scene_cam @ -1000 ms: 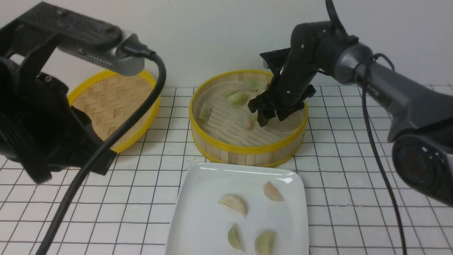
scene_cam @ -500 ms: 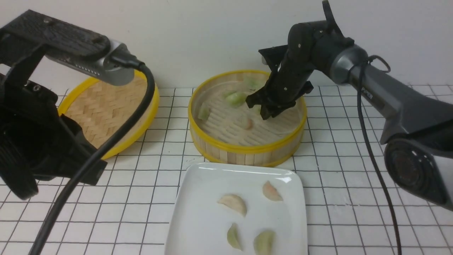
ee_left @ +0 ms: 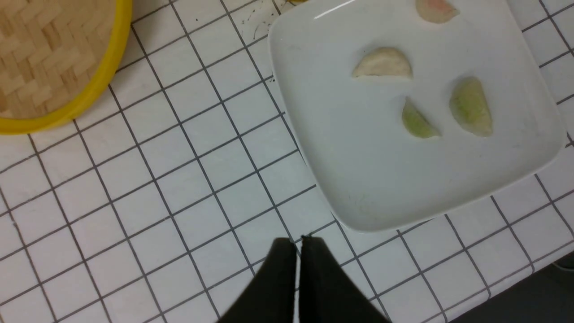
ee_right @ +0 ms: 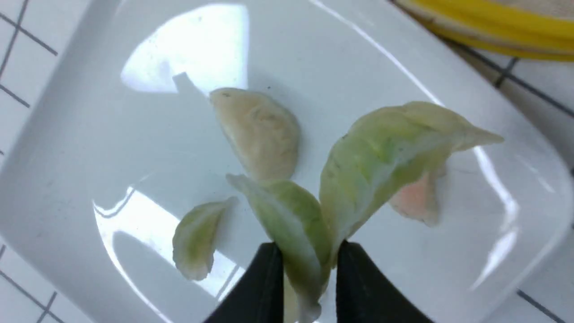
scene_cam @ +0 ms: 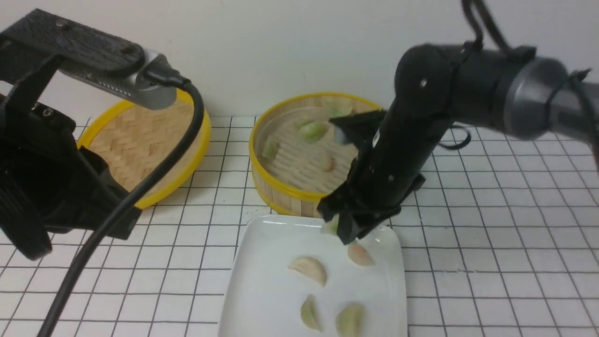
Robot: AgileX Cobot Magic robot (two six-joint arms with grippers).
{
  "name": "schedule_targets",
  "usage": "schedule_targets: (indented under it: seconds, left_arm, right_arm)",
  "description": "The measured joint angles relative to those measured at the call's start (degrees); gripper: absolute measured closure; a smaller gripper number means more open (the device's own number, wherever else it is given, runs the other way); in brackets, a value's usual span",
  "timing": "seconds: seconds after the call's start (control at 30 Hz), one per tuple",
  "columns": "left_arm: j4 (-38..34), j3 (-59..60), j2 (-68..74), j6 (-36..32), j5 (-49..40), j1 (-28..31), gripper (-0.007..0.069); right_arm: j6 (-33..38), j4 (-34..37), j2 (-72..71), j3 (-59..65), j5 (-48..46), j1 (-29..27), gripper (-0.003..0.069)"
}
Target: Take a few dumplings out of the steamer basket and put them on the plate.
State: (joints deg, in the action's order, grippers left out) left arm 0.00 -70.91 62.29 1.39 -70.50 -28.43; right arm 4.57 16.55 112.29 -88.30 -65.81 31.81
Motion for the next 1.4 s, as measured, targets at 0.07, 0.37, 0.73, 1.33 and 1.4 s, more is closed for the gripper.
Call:
schedule_targets:
  seconds: [0.07,0.37,0.73,1.33,1.4]
  left_arm:
    - [0.0,0.0,0.0,0.0,0.5,0.0,0.0631]
    - [0.0,0.0,0.0,0.0,0.3,0.0,0.0631]
    - [0.0,0.0,0.0,0.0,-1.2,0.0,0.0631]
    - [1.1,0.0,0.0,0.0,-1.2,0.0,0.0631]
    - [1.7,0.0,0.0,0.0,-1.0,0.0,0.0631]
  right_arm:
    - [0.4,0.1,1.7,1.0,2.2,1.3,0.0484]
    - [-0.2,-2.6,2.6,-4.1,2.4,1.4,0.0135]
    - [-7.3,-11.5,14.3,-28.9,8.1,-3.6,0.0075]
    - [-4.6,-14.1,18.5,-38.2,-4.9,-3.9,0.0200]
    - [-4.6,-13.7,11.0,-33.6,-4.8,-3.9,0.0347]
